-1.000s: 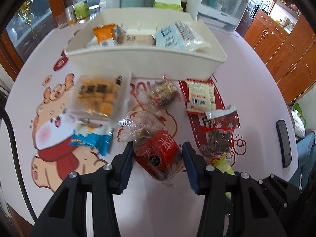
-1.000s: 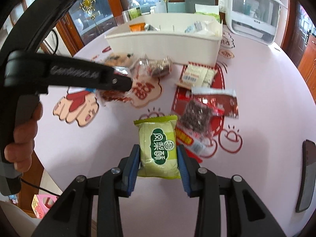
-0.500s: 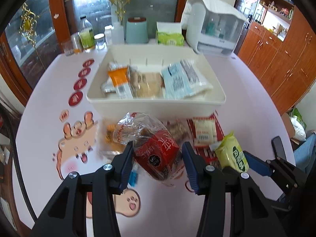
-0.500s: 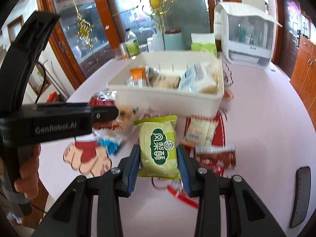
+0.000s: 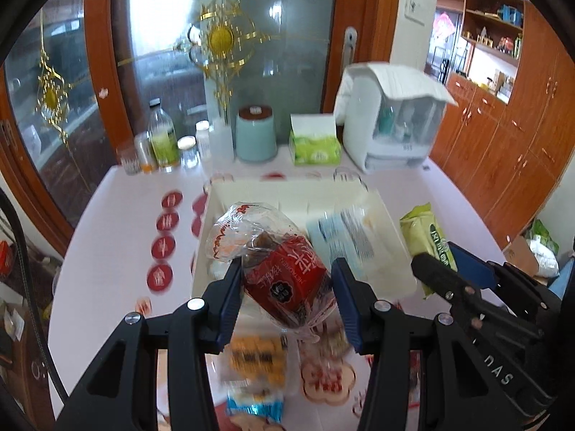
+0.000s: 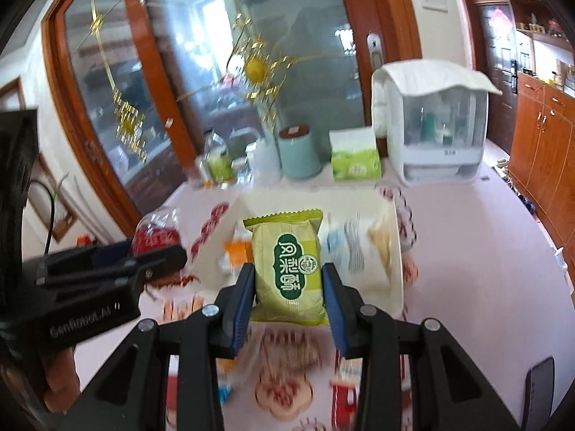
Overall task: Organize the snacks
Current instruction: 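Carry both packs over the white tray and release them inside, then move both tools back toward the remaining snacks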
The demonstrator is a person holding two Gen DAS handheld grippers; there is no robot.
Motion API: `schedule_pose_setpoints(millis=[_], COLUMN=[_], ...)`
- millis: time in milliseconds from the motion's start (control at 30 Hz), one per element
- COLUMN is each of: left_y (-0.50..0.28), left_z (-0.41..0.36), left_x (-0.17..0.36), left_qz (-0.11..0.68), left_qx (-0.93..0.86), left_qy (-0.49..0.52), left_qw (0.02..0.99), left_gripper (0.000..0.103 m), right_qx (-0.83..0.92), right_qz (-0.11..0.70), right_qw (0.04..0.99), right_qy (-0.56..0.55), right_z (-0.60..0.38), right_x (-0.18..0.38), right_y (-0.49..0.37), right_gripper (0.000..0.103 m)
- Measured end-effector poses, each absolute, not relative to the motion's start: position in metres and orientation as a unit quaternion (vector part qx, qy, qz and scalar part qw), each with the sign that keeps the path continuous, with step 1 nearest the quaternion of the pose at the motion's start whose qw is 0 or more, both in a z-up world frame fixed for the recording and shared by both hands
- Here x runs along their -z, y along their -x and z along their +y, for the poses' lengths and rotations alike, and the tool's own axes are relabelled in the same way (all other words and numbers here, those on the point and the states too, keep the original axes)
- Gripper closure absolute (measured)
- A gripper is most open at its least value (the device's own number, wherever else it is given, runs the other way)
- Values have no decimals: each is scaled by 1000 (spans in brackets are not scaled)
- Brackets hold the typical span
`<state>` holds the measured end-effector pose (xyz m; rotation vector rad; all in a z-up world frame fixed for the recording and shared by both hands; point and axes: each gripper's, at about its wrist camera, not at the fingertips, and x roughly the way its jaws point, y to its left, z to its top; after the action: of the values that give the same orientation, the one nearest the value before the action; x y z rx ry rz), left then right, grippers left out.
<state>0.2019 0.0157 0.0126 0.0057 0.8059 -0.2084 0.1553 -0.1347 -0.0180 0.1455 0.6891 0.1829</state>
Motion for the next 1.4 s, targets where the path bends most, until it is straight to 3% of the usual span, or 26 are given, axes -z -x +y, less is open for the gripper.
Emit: schedule_pose_setpoints(millis=[267,733,833,900,967,1400], left_y=[-254,-302,-308,-310,-307,-273], left_z=[11,19,22,27,31,30], left_x=[-17,56,67,72,74,66], left_qz=[382,439,450,454,450,434], left_qx=[91,56,46,40,34,29], left_qy=[-9,6,25,41,51,51], left_qw=[920,897,891,889,891,899], left_gripper=[56,55,44,21,13,11], right_qx=[-51,-18,-19,-18,-7,-24], right_qz=[319,395,404,409,404,391], right_qw=[944,916,913,911,913,917], right_qy=[-74,-64,-58,-58,-59,-71], right_z=[-130,-130,-130,-129,-132,-137], right_x=[-7,59,66,70,72,62], right_y=[-212,-264,-268,-269,-267,-239], right_gripper=[65,65,61,53,46,44])
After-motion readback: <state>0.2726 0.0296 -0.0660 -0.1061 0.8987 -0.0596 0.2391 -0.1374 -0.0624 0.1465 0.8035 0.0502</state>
